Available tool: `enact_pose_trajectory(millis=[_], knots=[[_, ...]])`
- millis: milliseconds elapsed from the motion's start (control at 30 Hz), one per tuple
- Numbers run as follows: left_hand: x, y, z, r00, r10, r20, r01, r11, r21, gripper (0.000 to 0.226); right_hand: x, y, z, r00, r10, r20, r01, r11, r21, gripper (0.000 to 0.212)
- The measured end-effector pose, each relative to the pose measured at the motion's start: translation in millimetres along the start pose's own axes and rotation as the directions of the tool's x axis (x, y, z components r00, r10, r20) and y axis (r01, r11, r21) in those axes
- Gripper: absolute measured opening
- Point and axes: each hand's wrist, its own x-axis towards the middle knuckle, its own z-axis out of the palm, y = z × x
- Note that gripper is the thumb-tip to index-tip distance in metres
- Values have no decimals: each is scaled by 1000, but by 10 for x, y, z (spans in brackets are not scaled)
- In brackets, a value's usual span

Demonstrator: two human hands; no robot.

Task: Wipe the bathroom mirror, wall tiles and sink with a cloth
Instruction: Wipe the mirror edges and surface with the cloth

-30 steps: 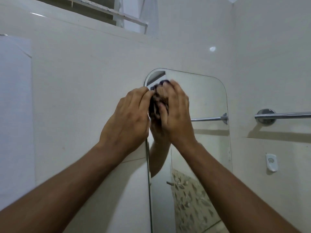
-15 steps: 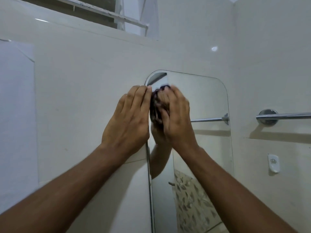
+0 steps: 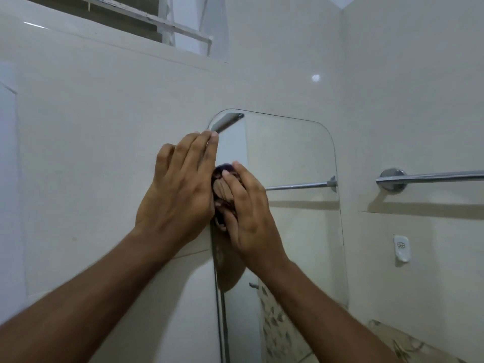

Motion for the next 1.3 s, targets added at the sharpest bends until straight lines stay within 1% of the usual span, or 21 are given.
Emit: enact_pose_trajectory(millis=[100,167,267,367,433,500,533,633,767,800,833,867,900,933,1000,1033,1067,1100,1167,1233,1300], knots=[[13,24,14,999,44,-4,-44,999,4,56,429,113,-69,996,58,-65,-57,998,16,52],[39,27,47,996,80,-45,-84,994,-72,53,652,190,-114,984,123,-131,-120,992,28,51],[78,-20,82,986,107,-126,-129,975,-182,50,643,153,-127,971,199,-132,-189,979,79,53],[134,1,74,986,76,-147,-109,968,-225,35,269,64,-64,981,166,-105,-161,986,47,55],[197,55,61,976,115,-183,-155,963,-223,24,118,104,-29,990,108,-91,-106,994,18,54],[297,104,79,968,157,-194,-202,951,-236,25,213,204,-39,989,103,-104,-103,995,12,53],[358,118,95,964,177,-197,-221,947,-232,29,320,273,-62,983,138,-120,-136,990,21,53],[538,94,136,954,240,-178,-273,943,-192,39,664,602,-219,929,306,-209,-296,952,78,49],[638,64,104,958,260,-119,-282,929,-240,47,832,1170,-463,785,509,-353,-492,859,143,42],[640,60,104,959,262,-111,-282,925,-255,49,808,1244,-484,755,544,-366,-531,835,145,41],[633,52,111,957,271,-101,-289,921,-261,49,766,1240,-464,743,560,-366,-556,821,128,42],[630,58,120,955,282,-92,-297,918,-265,50,713,1180,-442,755,550,-357,-554,826,103,44],[633,57,129,954,286,-86,-299,917,-265,51,670,1087,-406,787,517,-338,-523,849,81,46],[637,58,135,955,284,-84,-296,919,-262,51,635,980,-366,833,458,-311,-464,884,59,48],[644,77,157,956,281,-84,-294,923,-250,50,602,815,-310,928,277,-248,-287,958,-5,48],[642,86,166,956,282,-83,-294,924,-243,49,619,785,-293,956,195,-219,-207,978,-33,49],[641,92,181,955,285,-82,-297,925,-237,48,664,816,-296,968,149,-202,-160,986,-39,50],[641,96,197,954,289,-82,-300,925,-232,48,721,880,-320,969,149,-199,-156,987,-24,50],[647,94,224,956,283,-81,-294,928,-230,49,832,1118,-388,938,231,-259,-232,972,26,45],[658,80,243,960,267,-83,-279,932,-232,52,923,1397,-498,853,384,-353,-373,922,102,39],[663,79,260,964,253,-85,-267,934,-237,57,953,1610,-596,762,523,-381,-508,848,149,39]])
